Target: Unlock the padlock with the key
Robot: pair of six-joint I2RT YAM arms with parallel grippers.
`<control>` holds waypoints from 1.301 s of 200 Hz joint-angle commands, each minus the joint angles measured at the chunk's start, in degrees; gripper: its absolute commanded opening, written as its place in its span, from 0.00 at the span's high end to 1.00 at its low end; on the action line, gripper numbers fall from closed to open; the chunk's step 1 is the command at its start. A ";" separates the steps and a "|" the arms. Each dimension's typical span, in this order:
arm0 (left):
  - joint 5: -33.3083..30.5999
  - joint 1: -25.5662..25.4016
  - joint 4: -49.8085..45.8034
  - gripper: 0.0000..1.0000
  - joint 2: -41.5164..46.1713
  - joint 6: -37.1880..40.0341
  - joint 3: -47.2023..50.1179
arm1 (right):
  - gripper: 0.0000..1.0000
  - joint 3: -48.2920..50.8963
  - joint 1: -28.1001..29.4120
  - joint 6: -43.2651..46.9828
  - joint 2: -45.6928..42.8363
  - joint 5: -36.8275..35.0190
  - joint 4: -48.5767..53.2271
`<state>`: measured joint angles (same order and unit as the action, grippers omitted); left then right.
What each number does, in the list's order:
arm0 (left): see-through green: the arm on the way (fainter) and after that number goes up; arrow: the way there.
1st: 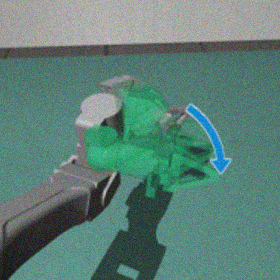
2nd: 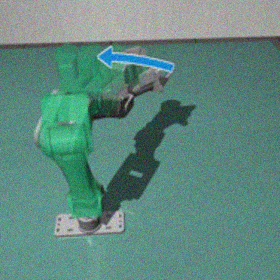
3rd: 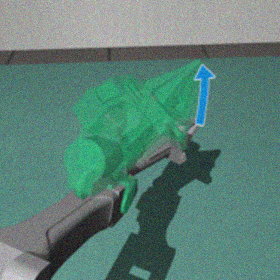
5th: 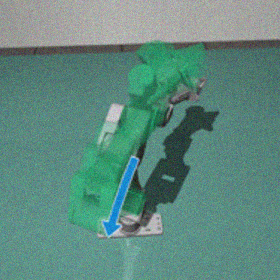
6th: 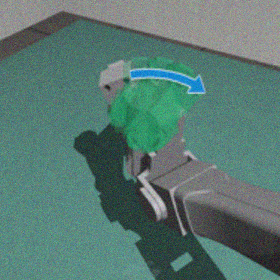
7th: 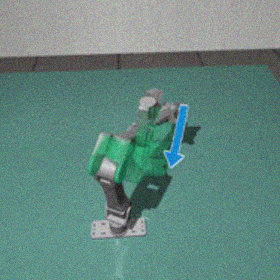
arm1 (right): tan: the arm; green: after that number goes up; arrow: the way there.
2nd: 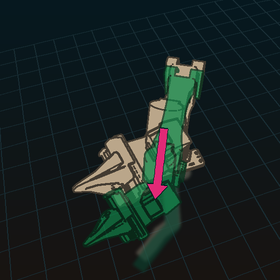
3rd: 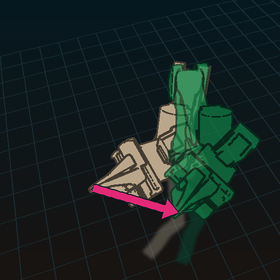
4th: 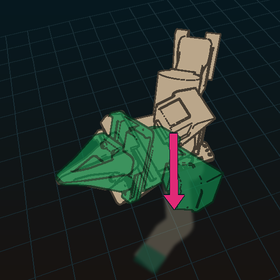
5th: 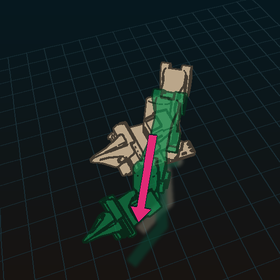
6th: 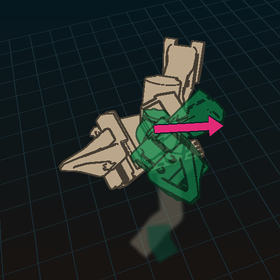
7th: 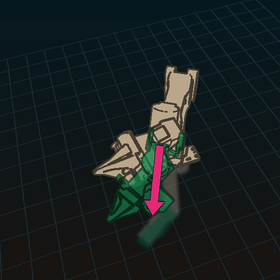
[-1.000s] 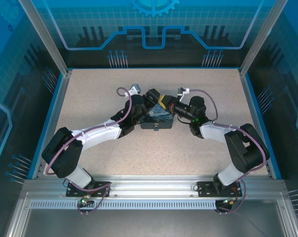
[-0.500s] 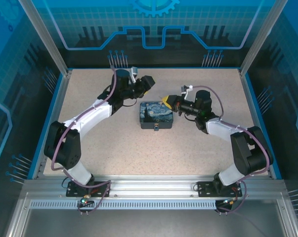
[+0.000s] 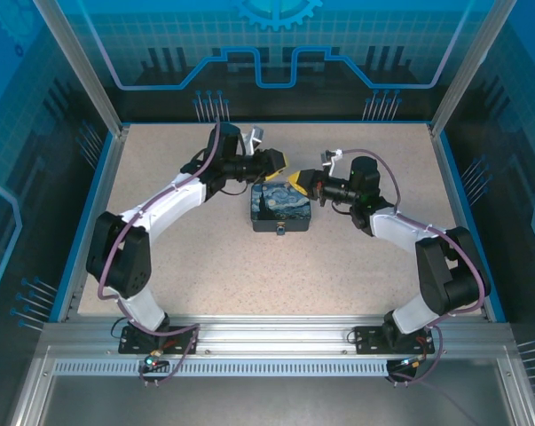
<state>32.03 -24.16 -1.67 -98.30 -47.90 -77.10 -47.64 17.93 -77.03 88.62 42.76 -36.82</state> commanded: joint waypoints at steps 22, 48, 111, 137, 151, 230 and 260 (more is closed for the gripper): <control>2.69 -0.80 0.85 0.69 -1.01 0.52 -0.16 | 1.00 -1.47 -0.45 0.92 0.51 1.39 0.55; 2.52 -0.89 1.45 0.72 -0.93 0.22 0.53 | 1.00 -1.34 -0.44 0.96 0.58 1.27 0.52; 2.64 -0.89 4.46 1.00 -0.68 -1.59 2.16 | 1.00 -1.30 -0.46 0.86 0.59 1.10 0.61; 2.23 -0.89 6.33 1.00 -0.33 -3.58 3.20 | 0.83 -0.52 -1.02 0.89 -0.14 0.72 1.01; 1.20 -0.89 8.28 1.00 0.08 -5.56 4.41 | 0.56 0.60 -1.66 0.70 -1.25 -0.06 0.93; -7.95 -0.89 20.10 1.00 3.79 -18.08 12.99 | 0.00 3.23 -3.35 6.03 -8.51 -6.84 10.47; -10.02 -0.89 21.61 1.00 4.96 -19.79 13.99 | 0.00 -2.24 -4.64 15.35 -10.39 -9.94 29.27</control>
<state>25.19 -24.82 15.70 -96.38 -64.47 -63.92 -45.06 14.92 -70.65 80.03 36.45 -24.21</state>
